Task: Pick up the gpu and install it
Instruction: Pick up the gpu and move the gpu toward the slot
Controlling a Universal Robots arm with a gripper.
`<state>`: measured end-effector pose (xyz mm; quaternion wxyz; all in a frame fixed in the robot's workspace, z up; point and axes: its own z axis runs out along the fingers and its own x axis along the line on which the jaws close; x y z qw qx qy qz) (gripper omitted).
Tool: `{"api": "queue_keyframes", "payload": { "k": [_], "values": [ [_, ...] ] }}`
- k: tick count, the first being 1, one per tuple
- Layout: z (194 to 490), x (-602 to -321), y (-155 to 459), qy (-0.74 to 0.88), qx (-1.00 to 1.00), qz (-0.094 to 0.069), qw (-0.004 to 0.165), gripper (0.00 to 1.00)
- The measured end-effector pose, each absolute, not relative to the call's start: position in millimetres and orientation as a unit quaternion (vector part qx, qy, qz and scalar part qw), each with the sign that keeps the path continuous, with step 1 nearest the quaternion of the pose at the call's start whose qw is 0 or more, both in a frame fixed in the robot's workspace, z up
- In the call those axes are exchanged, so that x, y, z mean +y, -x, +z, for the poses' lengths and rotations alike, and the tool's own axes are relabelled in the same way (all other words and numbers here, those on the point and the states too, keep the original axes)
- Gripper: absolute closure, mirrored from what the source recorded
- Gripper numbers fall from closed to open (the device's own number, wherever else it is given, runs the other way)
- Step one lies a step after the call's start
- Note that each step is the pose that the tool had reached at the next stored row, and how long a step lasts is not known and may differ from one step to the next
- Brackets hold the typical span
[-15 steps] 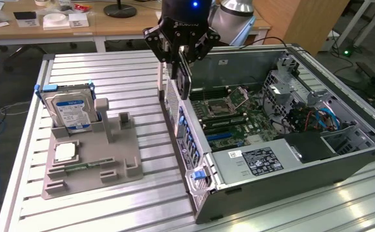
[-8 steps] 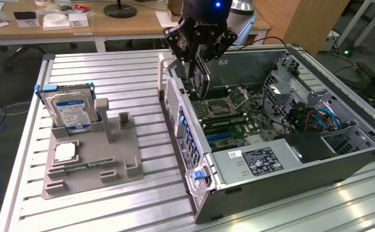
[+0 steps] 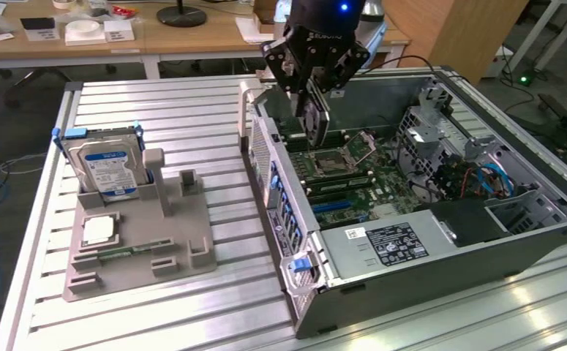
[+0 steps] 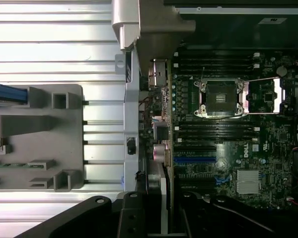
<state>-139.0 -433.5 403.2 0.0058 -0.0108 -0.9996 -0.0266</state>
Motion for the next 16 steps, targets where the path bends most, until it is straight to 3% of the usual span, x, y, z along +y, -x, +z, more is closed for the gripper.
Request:
{"api": "queue_keyframes", "payload": {
  "k": [16],
  "values": [
    [403,-434,108,0.011,-1.0,-0.027,0.006,0.72]
  ]
}}
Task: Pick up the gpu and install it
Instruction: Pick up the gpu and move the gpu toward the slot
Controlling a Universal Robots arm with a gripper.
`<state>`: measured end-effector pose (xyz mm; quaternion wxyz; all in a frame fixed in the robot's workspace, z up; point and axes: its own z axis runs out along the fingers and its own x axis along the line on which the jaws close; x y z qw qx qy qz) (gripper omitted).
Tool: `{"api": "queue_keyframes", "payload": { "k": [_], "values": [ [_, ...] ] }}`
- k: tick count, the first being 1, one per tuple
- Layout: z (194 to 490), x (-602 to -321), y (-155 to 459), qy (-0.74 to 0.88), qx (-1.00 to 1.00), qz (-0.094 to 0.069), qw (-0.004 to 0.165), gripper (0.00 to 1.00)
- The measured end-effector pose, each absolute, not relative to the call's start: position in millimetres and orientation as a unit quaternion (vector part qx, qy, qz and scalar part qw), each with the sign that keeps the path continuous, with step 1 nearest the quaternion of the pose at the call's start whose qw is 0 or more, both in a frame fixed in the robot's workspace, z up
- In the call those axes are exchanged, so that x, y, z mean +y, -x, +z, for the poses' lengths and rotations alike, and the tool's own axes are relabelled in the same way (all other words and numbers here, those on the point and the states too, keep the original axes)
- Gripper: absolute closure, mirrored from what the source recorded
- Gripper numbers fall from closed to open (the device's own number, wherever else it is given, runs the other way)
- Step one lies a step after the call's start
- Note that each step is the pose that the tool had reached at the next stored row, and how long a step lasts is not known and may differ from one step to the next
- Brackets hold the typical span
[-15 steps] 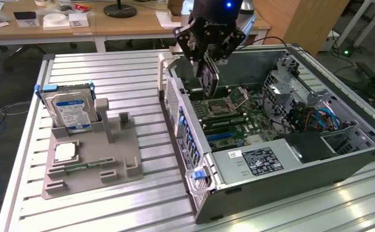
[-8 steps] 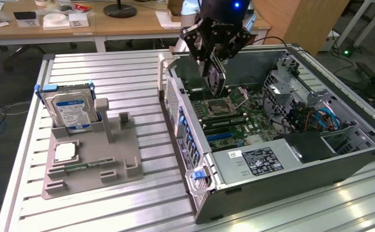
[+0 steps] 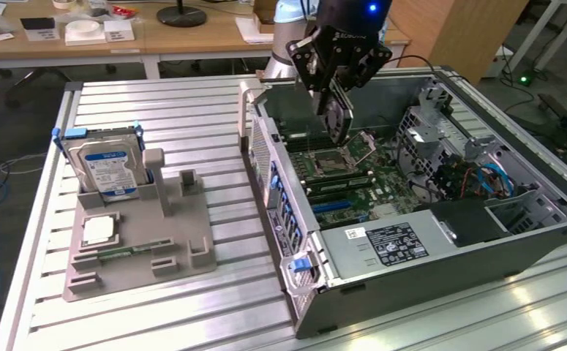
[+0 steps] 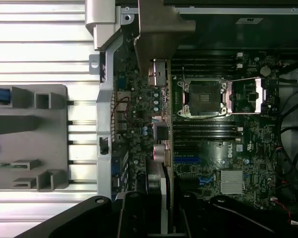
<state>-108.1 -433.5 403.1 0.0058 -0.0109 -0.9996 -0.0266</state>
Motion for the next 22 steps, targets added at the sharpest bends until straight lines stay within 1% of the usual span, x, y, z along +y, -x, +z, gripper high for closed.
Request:
{"api": "queue_keyframes", "payload": {
  "k": [22],
  "values": [
    [403,-434,67,0.011,-1.0,-0.027,0.006,0.72]
  ]
}}
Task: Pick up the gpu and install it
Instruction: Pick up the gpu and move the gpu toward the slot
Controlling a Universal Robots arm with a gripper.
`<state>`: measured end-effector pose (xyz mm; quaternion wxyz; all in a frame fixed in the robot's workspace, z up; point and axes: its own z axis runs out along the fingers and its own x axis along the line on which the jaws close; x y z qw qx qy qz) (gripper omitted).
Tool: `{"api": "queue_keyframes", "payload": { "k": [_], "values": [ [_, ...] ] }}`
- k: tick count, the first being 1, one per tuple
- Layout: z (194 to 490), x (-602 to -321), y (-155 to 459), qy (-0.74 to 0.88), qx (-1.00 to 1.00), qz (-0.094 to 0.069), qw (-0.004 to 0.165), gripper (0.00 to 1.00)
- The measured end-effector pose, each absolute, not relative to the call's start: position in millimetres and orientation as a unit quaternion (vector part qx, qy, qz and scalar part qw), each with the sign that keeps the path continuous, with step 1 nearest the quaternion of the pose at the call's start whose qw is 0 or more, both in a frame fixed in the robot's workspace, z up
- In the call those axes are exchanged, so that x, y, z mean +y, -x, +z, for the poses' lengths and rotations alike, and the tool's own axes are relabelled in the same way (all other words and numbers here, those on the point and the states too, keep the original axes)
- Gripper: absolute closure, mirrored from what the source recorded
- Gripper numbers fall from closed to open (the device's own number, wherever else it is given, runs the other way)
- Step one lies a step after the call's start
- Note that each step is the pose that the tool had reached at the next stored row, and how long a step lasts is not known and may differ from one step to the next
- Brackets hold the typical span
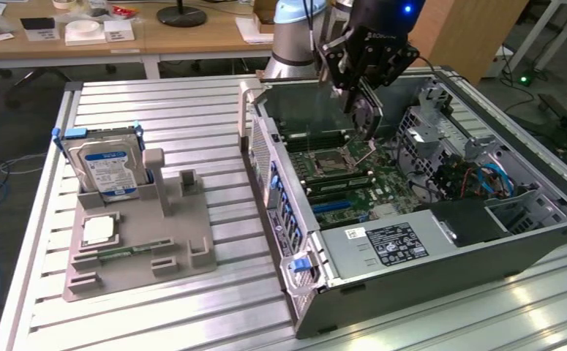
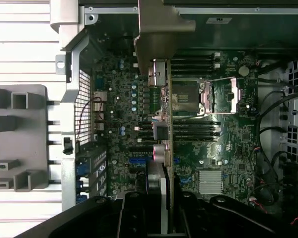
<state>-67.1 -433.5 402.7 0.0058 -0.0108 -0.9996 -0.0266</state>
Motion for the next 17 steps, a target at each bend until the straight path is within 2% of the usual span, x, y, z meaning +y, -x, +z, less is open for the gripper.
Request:
{"api": "queue_keyframes", "payload": {
  "k": [17],
  "values": [
    [401,-434,35,0.011,-1.0,-0.027,0.006,0.72]
  ]
}}
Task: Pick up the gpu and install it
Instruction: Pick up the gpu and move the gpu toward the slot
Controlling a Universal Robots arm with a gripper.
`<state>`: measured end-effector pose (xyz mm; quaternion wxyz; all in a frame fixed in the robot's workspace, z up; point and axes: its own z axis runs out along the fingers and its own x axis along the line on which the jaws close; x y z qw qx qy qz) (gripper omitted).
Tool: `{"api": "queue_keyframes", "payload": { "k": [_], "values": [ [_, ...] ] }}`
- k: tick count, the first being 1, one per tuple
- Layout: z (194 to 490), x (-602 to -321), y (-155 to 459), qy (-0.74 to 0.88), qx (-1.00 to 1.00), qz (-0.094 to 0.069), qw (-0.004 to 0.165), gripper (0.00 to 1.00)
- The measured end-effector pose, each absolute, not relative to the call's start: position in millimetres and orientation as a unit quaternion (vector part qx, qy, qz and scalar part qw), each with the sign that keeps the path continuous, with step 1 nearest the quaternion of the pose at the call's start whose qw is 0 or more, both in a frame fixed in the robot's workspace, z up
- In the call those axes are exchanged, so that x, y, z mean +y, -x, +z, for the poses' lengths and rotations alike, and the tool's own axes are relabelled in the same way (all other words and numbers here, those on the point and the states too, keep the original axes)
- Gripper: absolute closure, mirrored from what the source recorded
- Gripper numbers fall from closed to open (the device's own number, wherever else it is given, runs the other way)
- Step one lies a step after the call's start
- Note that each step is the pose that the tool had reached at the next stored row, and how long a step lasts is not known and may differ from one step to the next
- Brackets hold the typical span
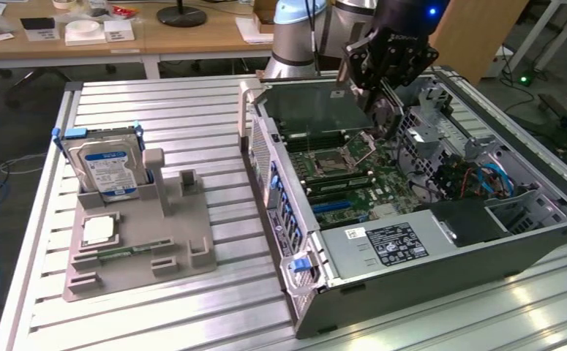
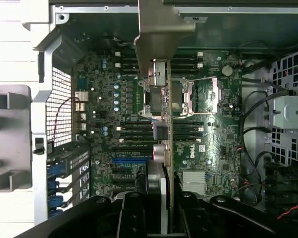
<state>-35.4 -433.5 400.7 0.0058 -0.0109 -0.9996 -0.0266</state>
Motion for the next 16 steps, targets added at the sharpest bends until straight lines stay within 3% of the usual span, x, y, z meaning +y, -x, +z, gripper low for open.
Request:
{"api": "queue_keyframes", "payload": {
  "k": [16],
  "values": [
    [397,-434,-3,0.011,-1.0,-0.027,0.006,0.72]
  ]
}}
